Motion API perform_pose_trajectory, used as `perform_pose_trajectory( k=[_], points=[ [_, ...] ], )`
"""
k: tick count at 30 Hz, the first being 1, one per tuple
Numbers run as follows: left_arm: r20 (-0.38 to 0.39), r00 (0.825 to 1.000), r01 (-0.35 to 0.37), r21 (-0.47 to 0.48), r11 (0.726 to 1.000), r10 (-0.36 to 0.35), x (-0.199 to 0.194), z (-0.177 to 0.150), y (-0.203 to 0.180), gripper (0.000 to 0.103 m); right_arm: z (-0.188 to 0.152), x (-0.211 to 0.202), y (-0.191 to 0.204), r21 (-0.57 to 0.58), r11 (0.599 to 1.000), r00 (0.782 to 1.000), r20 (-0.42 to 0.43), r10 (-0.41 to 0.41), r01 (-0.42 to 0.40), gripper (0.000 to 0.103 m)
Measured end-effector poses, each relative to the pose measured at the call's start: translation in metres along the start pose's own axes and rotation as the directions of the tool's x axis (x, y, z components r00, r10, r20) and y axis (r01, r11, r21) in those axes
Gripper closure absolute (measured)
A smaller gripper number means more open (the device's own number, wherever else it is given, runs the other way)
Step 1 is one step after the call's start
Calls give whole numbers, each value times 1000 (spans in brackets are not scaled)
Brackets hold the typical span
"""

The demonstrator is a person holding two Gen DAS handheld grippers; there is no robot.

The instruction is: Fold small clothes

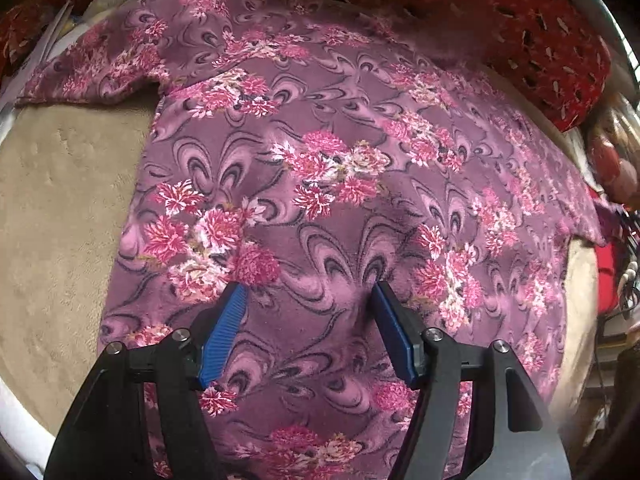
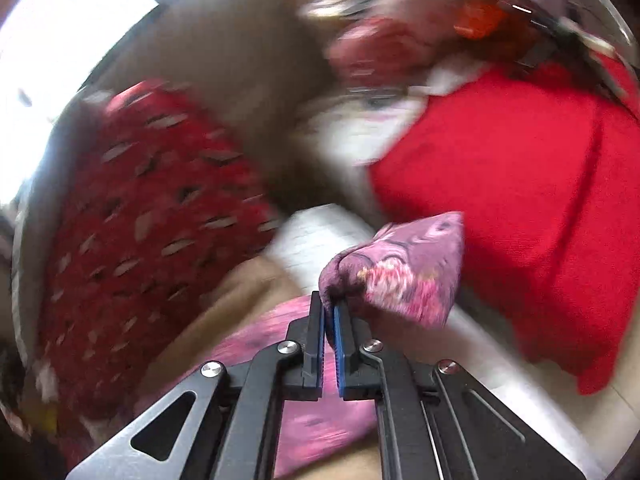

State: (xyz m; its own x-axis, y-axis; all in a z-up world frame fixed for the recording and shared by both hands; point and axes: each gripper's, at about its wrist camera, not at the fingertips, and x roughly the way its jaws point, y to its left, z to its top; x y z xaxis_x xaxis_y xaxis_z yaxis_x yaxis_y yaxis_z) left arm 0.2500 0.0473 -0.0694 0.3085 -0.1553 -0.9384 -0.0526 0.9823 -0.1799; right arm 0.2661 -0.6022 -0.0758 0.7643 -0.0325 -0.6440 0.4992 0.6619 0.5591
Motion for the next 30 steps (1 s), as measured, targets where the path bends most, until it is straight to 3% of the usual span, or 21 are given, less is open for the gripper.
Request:
perform_pose_trajectory(
  k=[5, 12, 20, 24, 26, 29, 30],
  points=[
    [-6, 997, 73, -22, 997, -73, -3, -12, 12, 38, -35, 9, 97, -126, 979, 984, -95, 151, -162, 99],
    [-21, 986, 164, -28, 986, -165, -8, -27, 30, 38, -120, 33, 218, -247, 922, 935, -269, 232, -299, 99],
    [-4, 971, 237, -51, 970, -237, -23, -19, 55, 38, -230, 45, 314, -370, 842, 875, -432, 219, -393, 99],
    [28, 967, 256, -105, 961, -255, -33, -10, 83, 38, -277, 48, 354, -377, 804, 830, -504, 238, -459, 94],
    [32, 966, 257, -115, 959, -255, -35, -8, 88, 38, -300, 53, 367, -383, 798, 821, -525, 226, -465, 94],
    [30, 966, 259, -96, 961, -257, -36, -2, 84, 38, -325, 63, 369, -386, 801, 779, -608, 152, -458, 93],
    [30, 966, 258, -84, 963, -256, -36, 1, 80, 38, -327, 59, 364, -397, 799, 780, -610, 139, -452, 93]
  ],
)
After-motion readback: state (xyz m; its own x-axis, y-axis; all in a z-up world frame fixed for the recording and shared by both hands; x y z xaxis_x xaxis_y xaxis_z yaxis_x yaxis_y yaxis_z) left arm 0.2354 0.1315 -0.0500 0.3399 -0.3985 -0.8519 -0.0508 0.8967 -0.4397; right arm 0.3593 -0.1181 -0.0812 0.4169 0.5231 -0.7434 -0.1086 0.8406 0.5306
